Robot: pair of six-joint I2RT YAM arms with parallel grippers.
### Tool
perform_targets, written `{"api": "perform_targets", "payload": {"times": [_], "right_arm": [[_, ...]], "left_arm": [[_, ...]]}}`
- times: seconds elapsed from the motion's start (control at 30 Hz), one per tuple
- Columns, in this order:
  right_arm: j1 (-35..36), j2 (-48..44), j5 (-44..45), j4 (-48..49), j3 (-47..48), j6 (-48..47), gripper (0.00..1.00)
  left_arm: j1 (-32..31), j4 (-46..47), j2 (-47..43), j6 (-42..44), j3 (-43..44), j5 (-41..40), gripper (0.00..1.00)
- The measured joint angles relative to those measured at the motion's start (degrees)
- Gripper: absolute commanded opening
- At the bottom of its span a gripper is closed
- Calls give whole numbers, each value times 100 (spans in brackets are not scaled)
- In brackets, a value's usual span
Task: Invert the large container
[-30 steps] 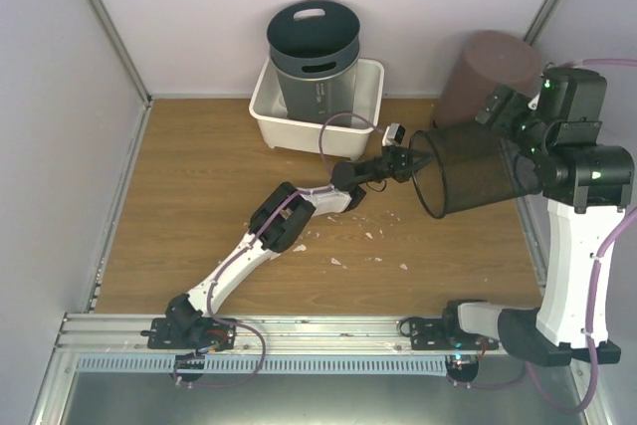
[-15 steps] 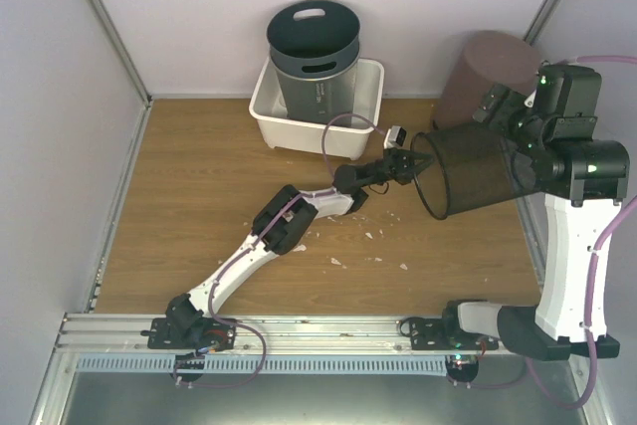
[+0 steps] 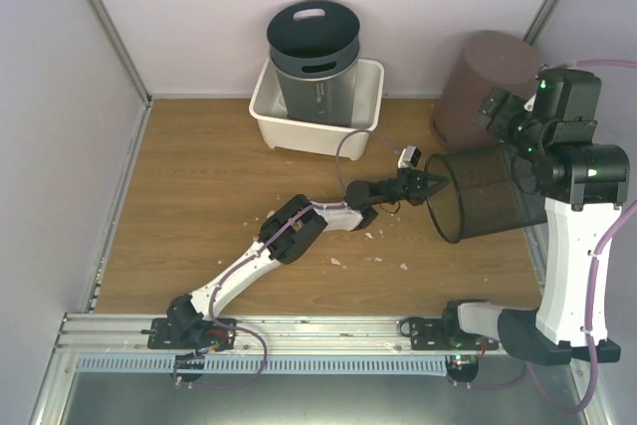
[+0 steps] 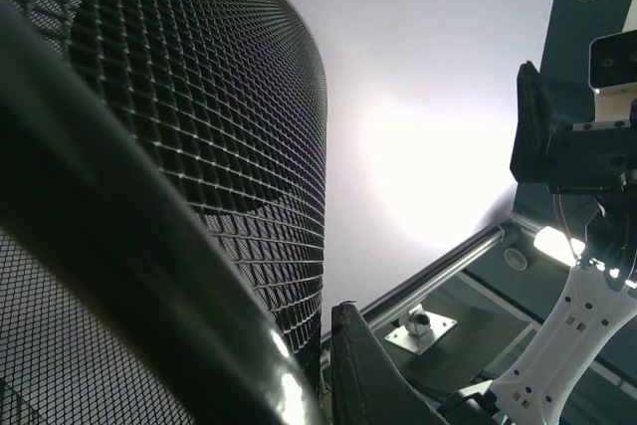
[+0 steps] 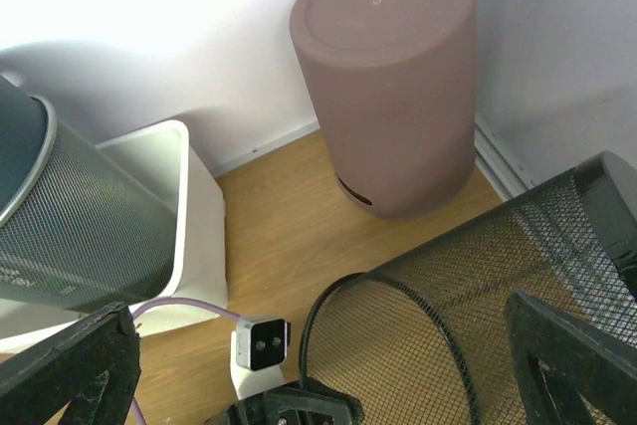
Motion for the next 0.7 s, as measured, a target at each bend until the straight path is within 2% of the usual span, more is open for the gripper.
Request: {"api": "perform_targets", "payload": {"times": [0.7], "right_arm": [[0, -201, -28, 2, -345, -42, 100]], "left_arm": [[-57, 22, -61, 81, -310, -177, 2]]}}
